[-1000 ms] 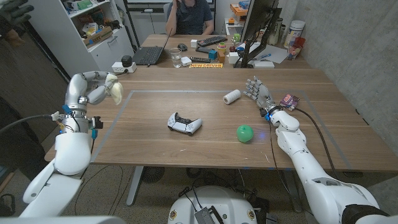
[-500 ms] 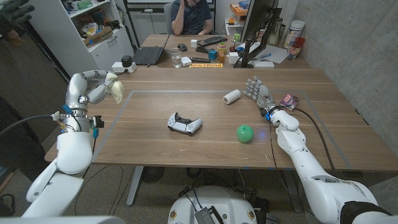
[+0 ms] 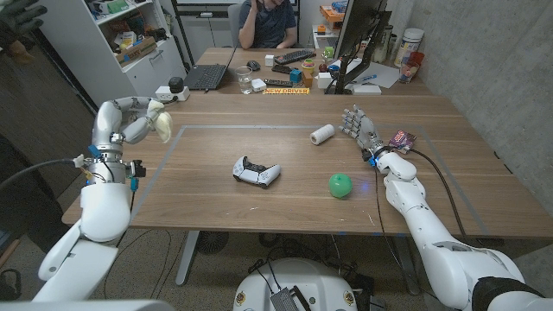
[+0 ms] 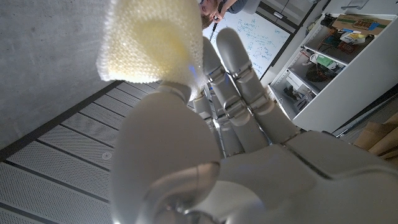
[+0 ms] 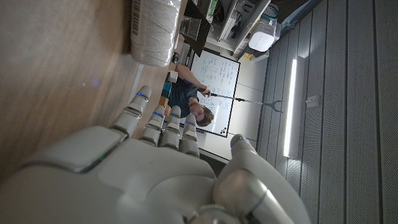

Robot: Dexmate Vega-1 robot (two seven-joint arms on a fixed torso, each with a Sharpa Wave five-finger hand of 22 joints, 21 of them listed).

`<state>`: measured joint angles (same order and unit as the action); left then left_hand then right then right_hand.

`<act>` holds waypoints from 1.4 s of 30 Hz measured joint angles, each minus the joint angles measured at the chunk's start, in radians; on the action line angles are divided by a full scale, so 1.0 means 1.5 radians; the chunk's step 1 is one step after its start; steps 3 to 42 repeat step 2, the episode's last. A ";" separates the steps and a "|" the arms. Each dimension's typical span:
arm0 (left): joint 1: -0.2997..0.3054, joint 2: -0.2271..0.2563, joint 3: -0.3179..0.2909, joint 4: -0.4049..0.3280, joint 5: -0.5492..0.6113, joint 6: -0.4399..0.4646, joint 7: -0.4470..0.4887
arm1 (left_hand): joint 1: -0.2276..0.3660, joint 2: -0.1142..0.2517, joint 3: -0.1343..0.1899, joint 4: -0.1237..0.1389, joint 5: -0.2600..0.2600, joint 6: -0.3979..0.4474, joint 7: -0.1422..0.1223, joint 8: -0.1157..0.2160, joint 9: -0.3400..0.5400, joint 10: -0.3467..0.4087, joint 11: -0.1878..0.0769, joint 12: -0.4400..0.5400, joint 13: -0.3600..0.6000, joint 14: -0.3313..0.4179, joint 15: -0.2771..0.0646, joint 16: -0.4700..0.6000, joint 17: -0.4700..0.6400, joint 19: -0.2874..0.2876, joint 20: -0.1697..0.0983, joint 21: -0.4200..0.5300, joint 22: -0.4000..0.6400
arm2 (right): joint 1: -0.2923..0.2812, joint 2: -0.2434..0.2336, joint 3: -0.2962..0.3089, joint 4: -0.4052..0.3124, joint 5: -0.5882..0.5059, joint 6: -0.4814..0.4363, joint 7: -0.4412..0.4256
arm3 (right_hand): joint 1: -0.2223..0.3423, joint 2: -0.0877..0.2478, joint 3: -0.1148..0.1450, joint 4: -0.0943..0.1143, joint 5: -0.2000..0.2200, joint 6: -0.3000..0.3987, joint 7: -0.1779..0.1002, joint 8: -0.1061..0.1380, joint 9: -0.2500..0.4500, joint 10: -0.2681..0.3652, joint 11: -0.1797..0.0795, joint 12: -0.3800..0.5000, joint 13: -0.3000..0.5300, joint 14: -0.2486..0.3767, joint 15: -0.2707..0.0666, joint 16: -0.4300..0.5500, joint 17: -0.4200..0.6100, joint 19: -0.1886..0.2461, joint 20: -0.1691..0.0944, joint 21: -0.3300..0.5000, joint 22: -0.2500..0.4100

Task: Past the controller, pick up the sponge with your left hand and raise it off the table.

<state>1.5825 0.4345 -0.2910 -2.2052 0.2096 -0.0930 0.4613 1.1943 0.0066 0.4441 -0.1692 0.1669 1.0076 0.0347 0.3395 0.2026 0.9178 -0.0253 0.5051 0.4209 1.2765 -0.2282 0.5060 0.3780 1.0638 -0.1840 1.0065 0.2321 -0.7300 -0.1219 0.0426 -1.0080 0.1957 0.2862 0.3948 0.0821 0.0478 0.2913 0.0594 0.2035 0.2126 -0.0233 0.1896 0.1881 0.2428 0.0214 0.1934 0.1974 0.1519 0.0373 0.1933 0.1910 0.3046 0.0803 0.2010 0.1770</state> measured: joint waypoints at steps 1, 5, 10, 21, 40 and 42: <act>0.001 0.000 0.000 -0.001 0.001 0.001 0.000 | 0.000 0.000 0.000 0.000 0.000 0.000 0.000 0.000 0.000 0.000 0.000 0.000 0.000 0.000 0.000 0.000 0.000 0.000 0.000 0.000 0.000 | 0.000 0.000 0.000 0.000 0.000 0.000 0.001 | 0.000 0.000 0.000 0.000 0.000 0.000 0.000 0.000 0.000 0.000 0.000 0.000 0.000 0.000 0.000 0.000 0.000 0.000 0.000 0.000 0.000; 0.001 0.000 0.001 -0.002 0.002 0.001 0.001 | 0.000 0.000 0.000 0.000 0.000 0.000 0.000 0.000 0.000 0.000 0.000 0.000 0.000 0.000 0.000 -0.002 0.000 0.000 0.000 0.000 0.000 | 0.001 0.000 0.001 0.001 0.000 0.000 0.001 | 0.000 0.000 0.000 0.000 0.000 0.000 0.000 0.000 0.000 0.000 0.000 0.000 0.000 0.000 0.000 0.000 0.000 0.000 0.000 0.000 0.000; 0.001 0.000 0.001 -0.002 0.002 0.001 0.001 | 0.000 0.000 0.000 0.000 0.000 0.000 0.000 0.000 0.000 0.000 0.000 0.000 0.000 0.000 0.000 -0.002 0.000 0.000 0.000 0.000 0.000 | 0.001 0.000 0.001 0.001 0.000 0.000 0.001 | 0.000 0.000 0.000 0.000 0.000 0.000 0.000 0.000 0.000 0.000 0.000 0.000 0.000 0.000 0.000 0.000 0.000 0.000 0.000 0.000 0.000; 0.001 0.000 0.001 -0.002 0.002 0.001 0.001 | 0.000 0.000 0.000 0.000 0.000 0.000 0.000 0.000 0.000 0.000 0.000 0.000 0.000 0.000 0.000 -0.002 0.000 0.000 0.000 0.000 0.000 | 0.001 0.000 0.001 0.001 0.000 0.000 0.001 | 0.000 0.000 0.000 0.000 0.000 0.000 0.000 0.000 0.000 0.000 0.000 0.000 0.000 0.000 0.000 0.000 0.000 0.000 0.000 0.000 0.000; 0.001 0.000 0.001 -0.002 0.002 0.001 0.001 | 0.000 0.000 0.000 0.000 0.000 0.000 0.000 0.000 0.000 0.000 0.000 0.000 0.000 0.000 0.000 -0.002 0.000 0.000 0.000 0.000 0.000 | 0.001 0.000 0.001 0.001 0.000 0.000 0.001 | 0.000 0.000 0.000 0.000 0.000 0.000 0.000 0.000 0.000 0.000 0.000 0.000 0.000 0.000 0.000 0.000 0.000 0.000 0.000 0.000 0.000; 0.001 0.000 0.001 -0.002 0.002 0.001 0.001 | 0.000 0.000 0.000 0.000 0.000 0.000 0.000 0.000 0.000 0.000 0.000 0.000 0.000 0.000 0.000 -0.002 0.000 0.000 0.000 0.000 0.000 | 0.001 0.000 0.001 0.001 0.000 0.000 0.001 | 0.000 0.000 0.000 0.000 0.000 0.000 0.000 0.000 0.000 0.000 0.000 0.000 0.000 0.000 0.000 0.000 0.000 0.000 0.000 0.000 0.000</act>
